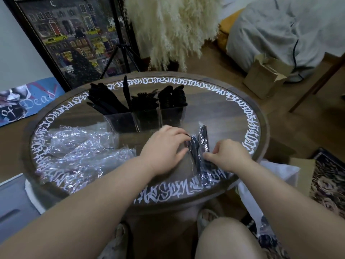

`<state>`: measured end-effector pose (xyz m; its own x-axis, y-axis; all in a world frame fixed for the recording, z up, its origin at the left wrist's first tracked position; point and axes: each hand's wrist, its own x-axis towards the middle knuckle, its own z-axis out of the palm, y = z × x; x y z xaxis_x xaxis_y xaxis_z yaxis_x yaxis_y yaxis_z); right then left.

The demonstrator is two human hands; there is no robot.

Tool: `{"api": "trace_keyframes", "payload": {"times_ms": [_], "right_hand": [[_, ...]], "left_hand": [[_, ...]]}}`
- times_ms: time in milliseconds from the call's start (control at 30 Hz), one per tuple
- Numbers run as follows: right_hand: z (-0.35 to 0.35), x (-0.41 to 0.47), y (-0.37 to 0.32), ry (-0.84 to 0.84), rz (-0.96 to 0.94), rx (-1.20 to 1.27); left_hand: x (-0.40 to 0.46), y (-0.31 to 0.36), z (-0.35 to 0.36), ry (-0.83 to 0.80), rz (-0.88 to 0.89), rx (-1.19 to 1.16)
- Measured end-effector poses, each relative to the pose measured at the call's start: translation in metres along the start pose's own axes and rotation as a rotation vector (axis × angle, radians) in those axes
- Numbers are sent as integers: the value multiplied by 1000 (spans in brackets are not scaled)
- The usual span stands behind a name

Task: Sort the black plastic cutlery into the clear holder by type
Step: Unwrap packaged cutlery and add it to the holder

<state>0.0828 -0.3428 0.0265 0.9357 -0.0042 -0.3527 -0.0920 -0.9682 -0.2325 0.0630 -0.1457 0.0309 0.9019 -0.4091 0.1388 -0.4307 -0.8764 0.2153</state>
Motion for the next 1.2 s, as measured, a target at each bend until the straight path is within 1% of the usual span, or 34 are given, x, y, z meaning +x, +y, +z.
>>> {"api": "trace_keyframes", "payload": {"times_ms": [100, 167, 267, 333, 400, 433, 600, 667, 700, 767, 833, 867, 1000, 1200], "right_hand": [[12, 0, 6, -69, 35, 13], [16, 2, 10, -72, 36, 75], [15, 1, 18, 15, 33, 198], [14, 1, 27, 99, 43, 294], [12, 1, 35, 159, 34, 380], [11, 1, 38, 177, 21, 409], [0, -6, 44, 217, -122, 526], [-5, -10, 39, 190, -198, 573], [-7, -13, 36, 171, -239, 591], [-12, -17, 26, 155, -330, 612], [-17, -21, 14, 152, -404, 636], [-18, -24, 7, 147, -424, 650], [-20, -28, -18, 147, -418, 699], [-22, -39, -59, 84, -417, 644]], "left_hand": [[-3, 12, 15, -131, -17, -18], [-3, 20, 25, -238, -24, 1], [-1, 27, 36, -377, -42, 43], [3, 29, 39, -410, -47, 56], [6, 30, 39, -389, -52, 55], [7, 30, 39, -335, -56, 45], [11, 31, 31, 157, -13, -20], [16, 34, 24, 223, 0, -3], [17, 36, 19, 212, 10, 28], [17, 39, 10, 118, 19, 93], [13, 35, 4, 0, -23, 112], [9, 33, 1, -27, -55, 103], [-12, 21, -15, -14, -190, 53], [-53, -1, -35, 13, -368, -38]]}}
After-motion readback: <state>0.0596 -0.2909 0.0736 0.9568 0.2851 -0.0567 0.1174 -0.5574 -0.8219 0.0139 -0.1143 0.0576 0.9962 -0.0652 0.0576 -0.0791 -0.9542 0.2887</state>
